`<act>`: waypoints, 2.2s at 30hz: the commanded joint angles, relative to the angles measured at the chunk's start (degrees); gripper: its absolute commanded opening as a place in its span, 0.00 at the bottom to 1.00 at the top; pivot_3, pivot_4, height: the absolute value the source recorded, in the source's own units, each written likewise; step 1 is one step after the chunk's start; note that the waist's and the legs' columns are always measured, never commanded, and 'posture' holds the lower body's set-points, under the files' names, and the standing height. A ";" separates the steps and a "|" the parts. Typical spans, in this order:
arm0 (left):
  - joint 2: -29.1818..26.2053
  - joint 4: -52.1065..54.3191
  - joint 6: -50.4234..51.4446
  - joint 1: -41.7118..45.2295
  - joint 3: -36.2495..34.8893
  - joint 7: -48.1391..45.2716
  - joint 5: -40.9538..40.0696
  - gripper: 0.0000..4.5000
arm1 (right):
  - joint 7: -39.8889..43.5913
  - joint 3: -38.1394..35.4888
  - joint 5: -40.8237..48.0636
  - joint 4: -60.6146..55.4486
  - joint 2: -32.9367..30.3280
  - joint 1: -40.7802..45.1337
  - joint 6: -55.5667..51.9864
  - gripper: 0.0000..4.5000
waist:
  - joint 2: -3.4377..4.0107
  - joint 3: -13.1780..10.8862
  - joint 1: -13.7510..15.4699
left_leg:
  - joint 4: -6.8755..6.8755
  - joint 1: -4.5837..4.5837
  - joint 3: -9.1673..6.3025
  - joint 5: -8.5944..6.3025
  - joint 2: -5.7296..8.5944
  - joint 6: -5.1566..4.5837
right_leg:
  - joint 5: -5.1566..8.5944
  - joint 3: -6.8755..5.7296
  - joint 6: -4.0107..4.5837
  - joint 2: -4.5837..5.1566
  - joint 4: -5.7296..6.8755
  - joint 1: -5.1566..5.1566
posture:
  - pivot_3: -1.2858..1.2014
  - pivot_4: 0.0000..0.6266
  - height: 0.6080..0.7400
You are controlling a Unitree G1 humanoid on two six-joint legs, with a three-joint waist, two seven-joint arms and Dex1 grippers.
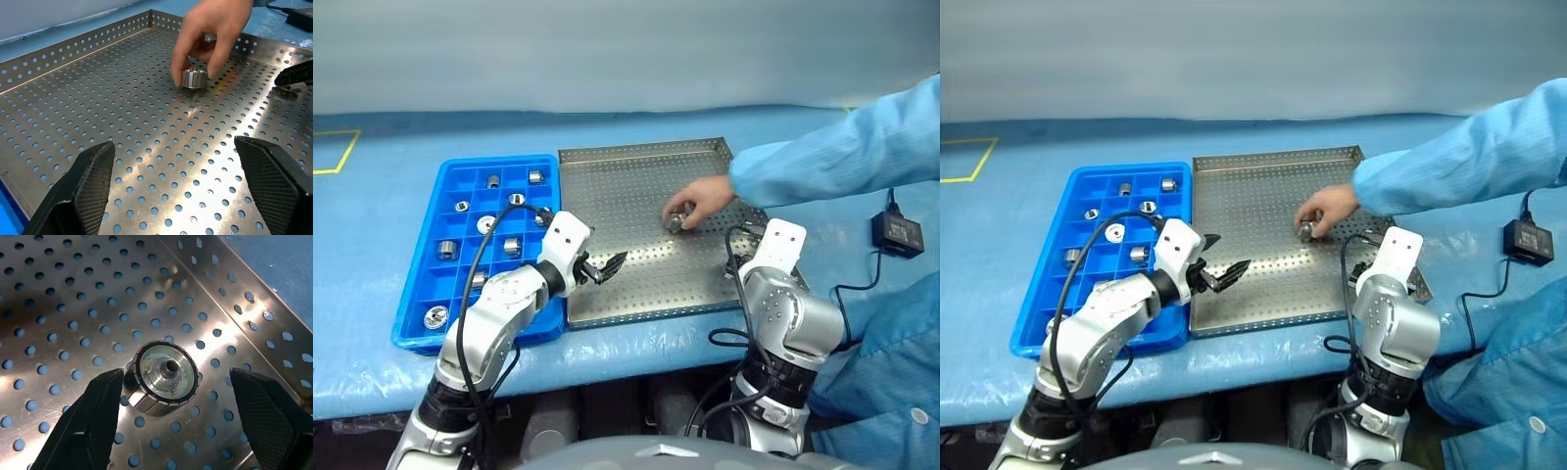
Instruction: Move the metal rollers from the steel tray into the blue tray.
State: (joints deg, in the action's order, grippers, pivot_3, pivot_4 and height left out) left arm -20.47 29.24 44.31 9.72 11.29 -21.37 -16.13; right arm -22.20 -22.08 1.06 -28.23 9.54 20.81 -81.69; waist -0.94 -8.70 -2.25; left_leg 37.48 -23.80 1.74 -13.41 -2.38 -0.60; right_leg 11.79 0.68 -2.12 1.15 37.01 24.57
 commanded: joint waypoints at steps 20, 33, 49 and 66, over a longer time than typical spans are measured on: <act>-0.66 2.54 -0.97 -0.48 -2.48 0.57 0.62 0.95 | 3.57 3.58 11.37 -0.59 5.90 3.60 5.17 0.37 | 0.03 -0.01 -0.05 | -0.01 0.00 0.05 -0.01 -0.01 -0.02 | 0.00 0.04 -0.06 -0.02 -0.01 0.02 | 0.52 0.24 1.00; -3.19 7.31 0.96 -3.67 -8.35 2.71 0.29 0.95 | 17.85 13.82 22.61 -1.47 3.00 4.64 11.95 0.37 | 0.04 -0.03 0.36 | -0.04 0.00 0.02 -0.05 -0.06 -0.09 | 0.01 0.01 -0.05 -0.04 -0.05 0.02 | 0.55 0.24 1.00; -2.83 26.94 9.68 -22.32 -21.89 10.34 0.74 0.95 | 43.41 39.19 22.26 21.93 -3.39 14.64 30.84 0.37 | -0.08 -0.06 6.11 | -0.08 0.03 -0.01 -0.04 -0.11 -0.06 | 0.04 -0.10 0.01 -0.04 -0.08 -0.01 | 0.68 0.24 1.00; -3.34 30.76 5.99 -34.89 -29.52 14.32 -2.13 0.95 | 46.99 49.77 19.94 20.96 -5.27 11.15 28.61 0.37 | -0.11 -0.05 14.03 | -0.18 0.00 -0.39 -0.10 -0.22 0.04 | 0.46 -0.80 0.59 0.33 -0.25 0.12 | 0.70 0.24 1.00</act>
State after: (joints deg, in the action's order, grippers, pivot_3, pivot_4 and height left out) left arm -23.05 57.44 50.05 -25.86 -17.98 -7.45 -17.97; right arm 25.46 28.26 21.52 -5.37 4.17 32.02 -53.19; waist -1.05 -8.75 11.78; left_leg 37.30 -23.82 1.34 -13.51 -2.58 -0.55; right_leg 12.25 -0.14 -1.52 1.46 36.76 24.68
